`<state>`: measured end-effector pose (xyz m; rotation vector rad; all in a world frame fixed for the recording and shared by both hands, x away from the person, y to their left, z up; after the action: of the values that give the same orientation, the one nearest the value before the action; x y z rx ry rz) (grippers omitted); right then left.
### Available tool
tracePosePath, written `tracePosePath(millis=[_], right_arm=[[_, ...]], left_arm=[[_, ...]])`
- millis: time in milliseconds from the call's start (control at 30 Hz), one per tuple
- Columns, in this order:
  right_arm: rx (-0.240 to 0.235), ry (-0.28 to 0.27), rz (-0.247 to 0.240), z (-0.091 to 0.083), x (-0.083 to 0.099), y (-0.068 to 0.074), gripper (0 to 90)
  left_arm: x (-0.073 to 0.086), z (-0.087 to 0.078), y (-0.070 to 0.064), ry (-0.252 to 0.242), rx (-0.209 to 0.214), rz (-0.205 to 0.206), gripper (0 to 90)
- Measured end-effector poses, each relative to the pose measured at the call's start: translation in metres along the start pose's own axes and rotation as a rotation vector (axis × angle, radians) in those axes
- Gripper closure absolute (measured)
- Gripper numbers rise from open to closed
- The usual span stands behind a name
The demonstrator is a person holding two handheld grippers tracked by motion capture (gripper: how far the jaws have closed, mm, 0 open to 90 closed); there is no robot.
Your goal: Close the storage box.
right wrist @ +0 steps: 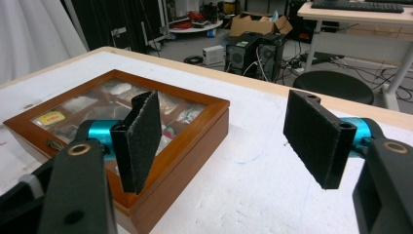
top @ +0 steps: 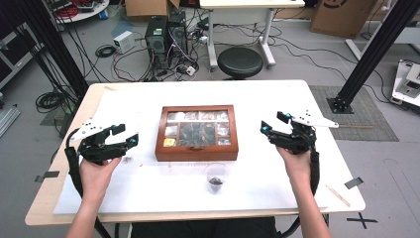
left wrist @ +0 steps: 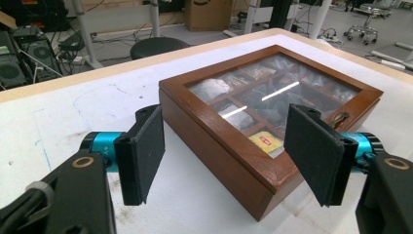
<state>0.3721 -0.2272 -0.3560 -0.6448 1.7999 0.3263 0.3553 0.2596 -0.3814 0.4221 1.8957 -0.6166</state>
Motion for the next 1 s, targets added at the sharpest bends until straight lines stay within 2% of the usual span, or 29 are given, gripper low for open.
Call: tracePosePath(millis=[267, 433, 1000], right_arm=[[0.007, 0.0, -0.011, -0.0007, -0.0002, -0.0003, 30.1], [0.001, -0.011, 0.008, -0.0023, -0.0004, -0.0019, 27.9], [0.005, -0.001, 0.006, -0.0003, 0.0021, -0.0028, 26.5]], left_arm=[[-0.0005, -0.0012, -0.0001, -0.011, -0.008, 0.014, 29.4], [-0.0012, -0.0028, 0.0002, -0.018, -0.011, 0.02, 27.8], [-0.0014, -0.0042, 0.0007, -0.023, -0.022, 0.03, 26.5]])
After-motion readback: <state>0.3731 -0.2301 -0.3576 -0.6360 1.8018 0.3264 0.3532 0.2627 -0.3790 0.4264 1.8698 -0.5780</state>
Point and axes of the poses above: each handheld gripper's, and its own axes: z roughly forward along the jaws, x roughly out of its underside, y roughly to its left, the point moved 5 cm from there along z, roughly forward along the jaws, and after that the axes turned 9 degrees about -z, right-handed, at the moved point
